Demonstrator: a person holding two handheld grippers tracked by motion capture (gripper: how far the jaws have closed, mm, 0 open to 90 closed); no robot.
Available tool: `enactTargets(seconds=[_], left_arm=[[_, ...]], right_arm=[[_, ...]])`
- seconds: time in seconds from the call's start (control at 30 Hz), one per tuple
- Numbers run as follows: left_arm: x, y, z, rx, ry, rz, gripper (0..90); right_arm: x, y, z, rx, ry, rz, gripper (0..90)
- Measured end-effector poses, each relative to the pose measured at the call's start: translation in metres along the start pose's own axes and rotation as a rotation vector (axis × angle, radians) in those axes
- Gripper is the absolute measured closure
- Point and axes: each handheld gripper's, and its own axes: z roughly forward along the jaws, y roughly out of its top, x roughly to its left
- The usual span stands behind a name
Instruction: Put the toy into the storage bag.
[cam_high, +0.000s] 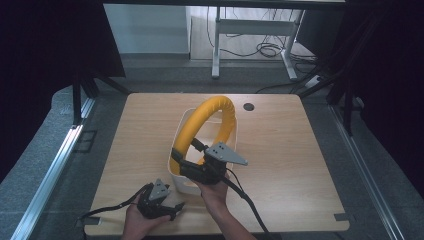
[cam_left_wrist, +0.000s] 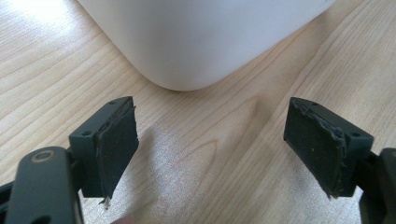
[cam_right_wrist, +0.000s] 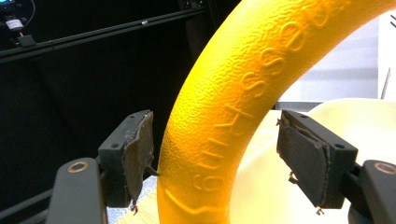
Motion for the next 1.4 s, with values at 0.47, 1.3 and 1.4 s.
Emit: enactTargets(seconds=[0.47,1.3,1.4], left_arm=[[0.0,0.0,0.0,0.0,0.005,0.001,17.6],[-0.001,-0.001,0.002,0.013,0.011,0.001,17.6],[-0.001,-0.001,0.002,0.011,0.011,0.001,17.5]], right_arm=[[-0.023,0.005,-0.033,-0.005,0.031,-0.009,31.0],[-0.119,-0.023,-0.11,0.067,-0.2,-0.045,41.0],[-0.124,-0.025,-0.112,0.072,-0.218,-0.054,41.1]])
